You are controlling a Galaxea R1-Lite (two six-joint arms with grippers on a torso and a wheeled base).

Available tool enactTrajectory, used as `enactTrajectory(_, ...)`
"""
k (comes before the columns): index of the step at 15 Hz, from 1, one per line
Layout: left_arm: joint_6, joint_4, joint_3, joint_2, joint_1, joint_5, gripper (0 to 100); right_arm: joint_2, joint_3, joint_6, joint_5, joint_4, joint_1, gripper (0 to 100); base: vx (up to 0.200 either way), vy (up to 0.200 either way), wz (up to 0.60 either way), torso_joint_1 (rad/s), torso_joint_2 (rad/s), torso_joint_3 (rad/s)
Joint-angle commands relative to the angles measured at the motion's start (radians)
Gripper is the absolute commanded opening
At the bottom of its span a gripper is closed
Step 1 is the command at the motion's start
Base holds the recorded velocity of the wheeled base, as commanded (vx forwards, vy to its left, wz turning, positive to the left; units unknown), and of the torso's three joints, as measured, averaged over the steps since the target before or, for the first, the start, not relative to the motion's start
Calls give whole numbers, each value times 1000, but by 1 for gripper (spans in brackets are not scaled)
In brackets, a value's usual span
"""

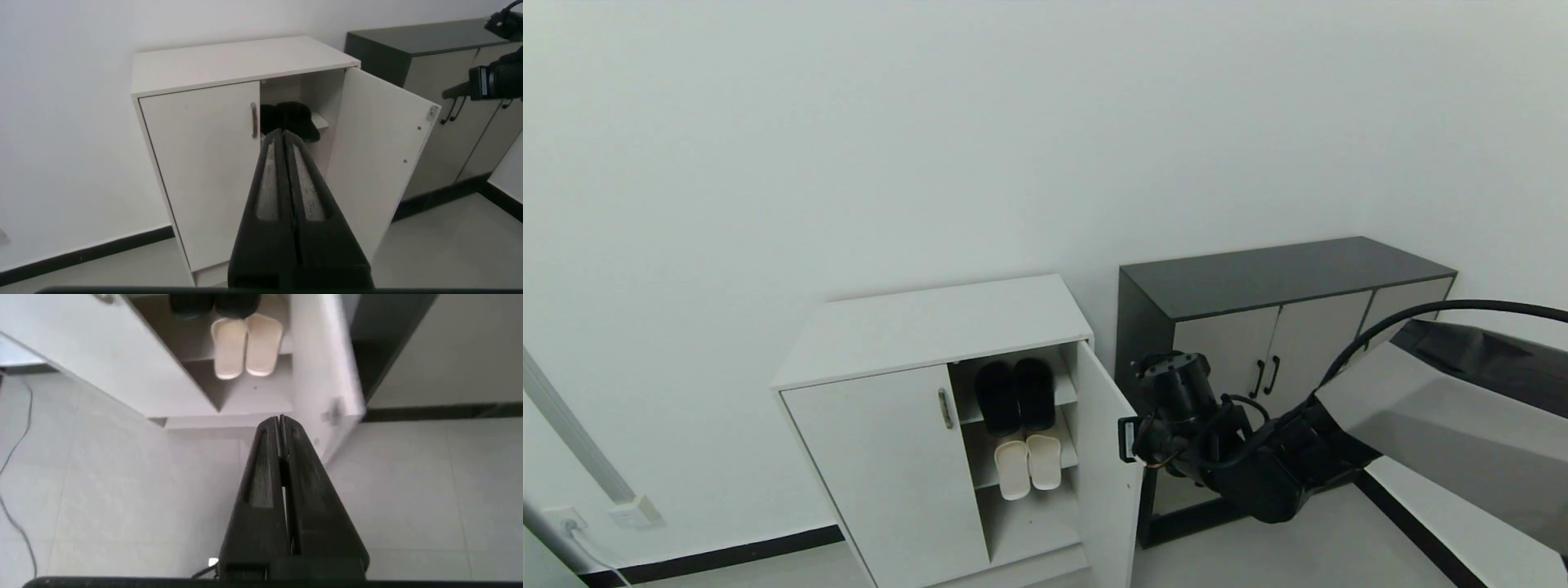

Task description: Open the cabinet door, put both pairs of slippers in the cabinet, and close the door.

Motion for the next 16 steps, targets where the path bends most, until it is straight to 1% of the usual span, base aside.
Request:
enactTrajectory(1, 0, 0, 0, 1, 0, 0, 0, -14, 8, -15, -1, -1, 2, 0, 0, 0, 0, 0, 0, 0)
enactTrajectory(2, 0, 0, 0, 1, 0, 2, 0, -14, 13, -20, -1, -6, 2, 0, 0, 0, 0, 0, 0, 0)
enactTrajectory(5, 0, 0, 0, 1, 0, 0, 0, -12, 25, -26, -1, -35, 2, 0, 0, 0, 600, 4, 1, 9)
enactTrajectory(8, -2, 0, 0, 1, 0, 2, 0, -12, 25, -27, -2, -60, -16, 0, 0, 0, 0, 0, 0, 0)
enactTrajectory(11, -2, 0, 0, 1, 0, 2, 0, -11, 22, -58, -4, -80, -71, 0, 0, 0, 0, 0, 0, 0)
enactTrajectory(13, -2, 0, 0, 1, 0, 2, 0, 4, -12, -72, -9, -80, -123, 0, 0, 0, 0, 0, 0, 0)
enactTrajectory(14, -2, 0, 0, 1, 0, 2, 0, 20, -39, -70, -15, -69, -145, 0, 0, 0, 0, 0, 0, 0)
enactTrajectory(16, -2, 0, 0, 1, 0, 2, 0, 63, -114, -66, -59, 14, -189, 0, 0, 0, 0, 0, 0, 0)
